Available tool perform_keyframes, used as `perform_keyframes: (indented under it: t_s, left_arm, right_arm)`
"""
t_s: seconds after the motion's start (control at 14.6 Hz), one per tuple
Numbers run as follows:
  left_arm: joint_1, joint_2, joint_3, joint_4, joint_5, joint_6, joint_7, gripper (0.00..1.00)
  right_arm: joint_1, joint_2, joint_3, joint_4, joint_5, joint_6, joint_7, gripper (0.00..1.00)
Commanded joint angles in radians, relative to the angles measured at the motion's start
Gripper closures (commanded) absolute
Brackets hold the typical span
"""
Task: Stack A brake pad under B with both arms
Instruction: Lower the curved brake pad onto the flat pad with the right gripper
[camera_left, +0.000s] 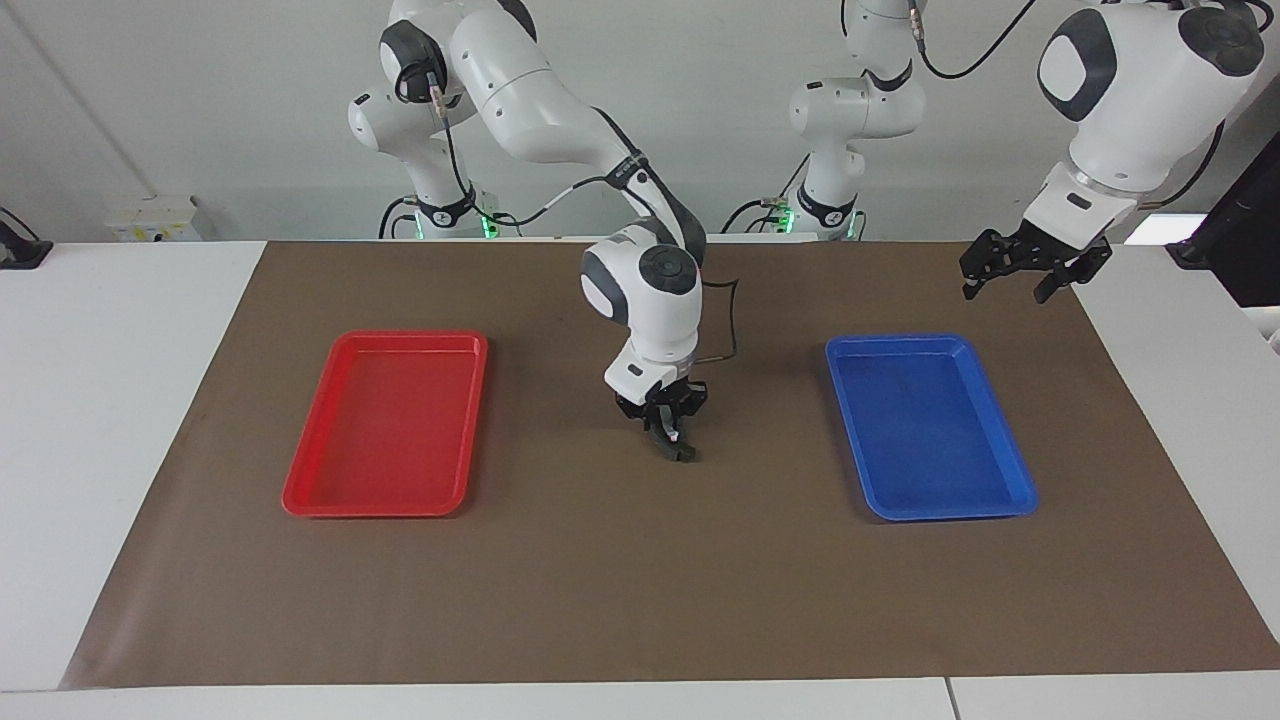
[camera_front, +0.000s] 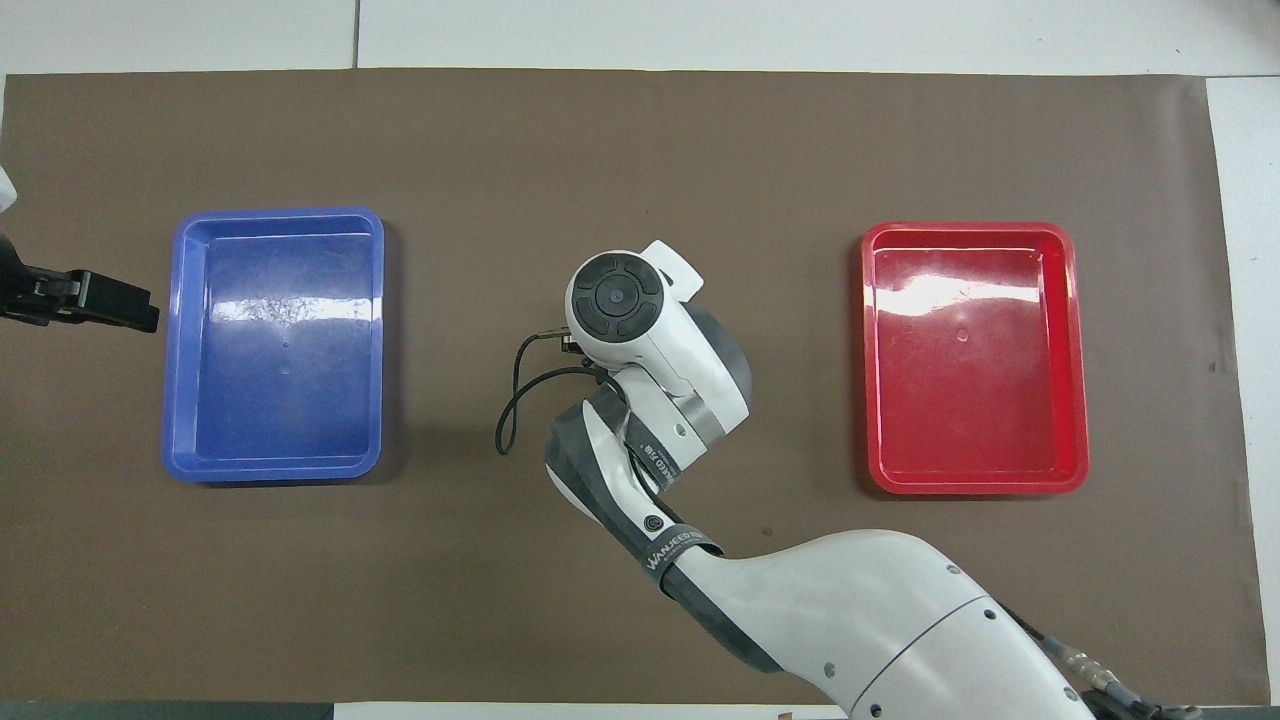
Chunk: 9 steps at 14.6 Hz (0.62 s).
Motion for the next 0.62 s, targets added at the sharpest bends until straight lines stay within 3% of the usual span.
perform_keyframes:
  t_s: [0.0, 0.07, 0.14, 0.21, 0.27, 0.55]
  left_arm:
    - [0.009, -0.016, -0.005, -0.02, 0.015, 0.025, 0.012, 0.01]
    - [0.009, -0.016, -0.005, -0.02, 0.015, 0.025, 0.012, 0.01]
    - [0.009, -0.016, -0.005, -0.02, 0.015, 0.023, 0.01, 0.01]
    - [0.009, -0.016, -0.005, -0.02, 0.015, 0.023, 0.01, 0.01]
    - [0.009, -0.016, -0.005, -0.02, 0.015, 0.022, 0.01, 0.01]
    - [0.009, -0.018, -0.005, -0.02, 0.015, 0.014, 0.01, 0.01]
  right_arm:
    - [0.001, -0.018, -0.001, -0.022, -0.014, 0.019, 0.02, 1.0]
    - [0.001, -0.018, -0.001, -0.026, -0.014, 0.028, 0.02, 0.98]
    - [0.001, -0.019, -0.001, -0.034, -0.013, 0.033, 0.022, 0.81]
    - [-0.001, -0.021, -0.001, -0.039, -0.013, 0.033, 0.023, 0.55]
    - [0.001, -0.022, -0.001, -0.04, -0.013, 0.033, 0.029, 0.01]
    - [-0.001, -0.03, -0.005, -0.022, -0.014, 0.013, 0.049, 0.0]
